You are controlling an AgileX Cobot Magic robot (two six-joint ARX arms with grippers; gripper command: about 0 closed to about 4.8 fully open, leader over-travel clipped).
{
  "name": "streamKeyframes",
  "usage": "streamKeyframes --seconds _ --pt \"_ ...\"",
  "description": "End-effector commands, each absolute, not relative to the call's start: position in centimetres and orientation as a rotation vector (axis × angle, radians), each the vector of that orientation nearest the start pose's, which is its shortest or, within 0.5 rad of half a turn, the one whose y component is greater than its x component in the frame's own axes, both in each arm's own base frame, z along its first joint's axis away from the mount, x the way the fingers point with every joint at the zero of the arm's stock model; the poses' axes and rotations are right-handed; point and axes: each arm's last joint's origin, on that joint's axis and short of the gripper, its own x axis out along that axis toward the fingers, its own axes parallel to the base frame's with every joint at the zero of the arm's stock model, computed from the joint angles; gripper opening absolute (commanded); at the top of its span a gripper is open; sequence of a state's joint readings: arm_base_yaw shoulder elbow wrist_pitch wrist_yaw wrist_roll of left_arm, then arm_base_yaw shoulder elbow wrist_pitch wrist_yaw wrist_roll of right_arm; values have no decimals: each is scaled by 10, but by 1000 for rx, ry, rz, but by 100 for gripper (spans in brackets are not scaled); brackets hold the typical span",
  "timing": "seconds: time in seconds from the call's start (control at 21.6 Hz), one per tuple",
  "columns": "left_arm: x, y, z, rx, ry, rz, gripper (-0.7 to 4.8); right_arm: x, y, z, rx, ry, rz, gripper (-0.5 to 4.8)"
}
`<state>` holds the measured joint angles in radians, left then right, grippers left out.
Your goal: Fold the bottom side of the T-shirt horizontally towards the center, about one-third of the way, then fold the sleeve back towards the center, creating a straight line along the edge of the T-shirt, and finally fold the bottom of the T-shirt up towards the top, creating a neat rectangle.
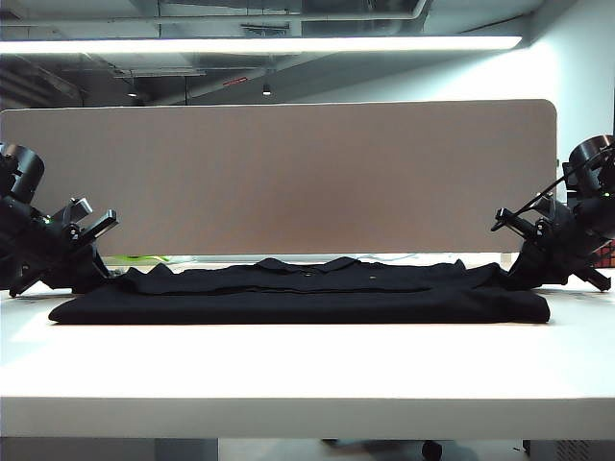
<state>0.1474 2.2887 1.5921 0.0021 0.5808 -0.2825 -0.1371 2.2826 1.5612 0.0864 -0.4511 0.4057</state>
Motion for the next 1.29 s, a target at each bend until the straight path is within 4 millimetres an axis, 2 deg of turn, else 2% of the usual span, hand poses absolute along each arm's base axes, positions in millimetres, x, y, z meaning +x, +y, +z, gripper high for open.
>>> streamKeyframes --seconds 0.05,0.18,0.32,0.37,0.6,0.69,0.83,1.02,1.11,1.29 --pt "485 55 141 -495 709 -338 -6 485 -56 146 565 654 201 -5" --pt "484 55 160 -453 659 -345 -6 483 -56 165 549 623 211 -5" --pt "484 39 183 -399 598 -376 -6 482 -47 183 537 587 249 -5" --pt "485 29 189 -387 579 -401 -6 482 -40 187 533 583 277 -5" --pt "488 -23 196 -346 563 -508 -6 482 -7 191 520 597 375 -5" --pt "487 -54 200 -318 537 -564 -6 482 16 192 508 604 434 -5" --pt "485 -83 203 -294 521 -606 -6 481 47 193 487 611 497 -5" --pt "482 -106 199 -268 530 -594 -6 476 87 194 453 611 550 -5" --pt "481 -111 194 -257 560 -591 -6 474 104 194 434 604 557 -5" --pt "474 -108 169 -102 710 -538 -6 472 115 193 410 605 537 -5"
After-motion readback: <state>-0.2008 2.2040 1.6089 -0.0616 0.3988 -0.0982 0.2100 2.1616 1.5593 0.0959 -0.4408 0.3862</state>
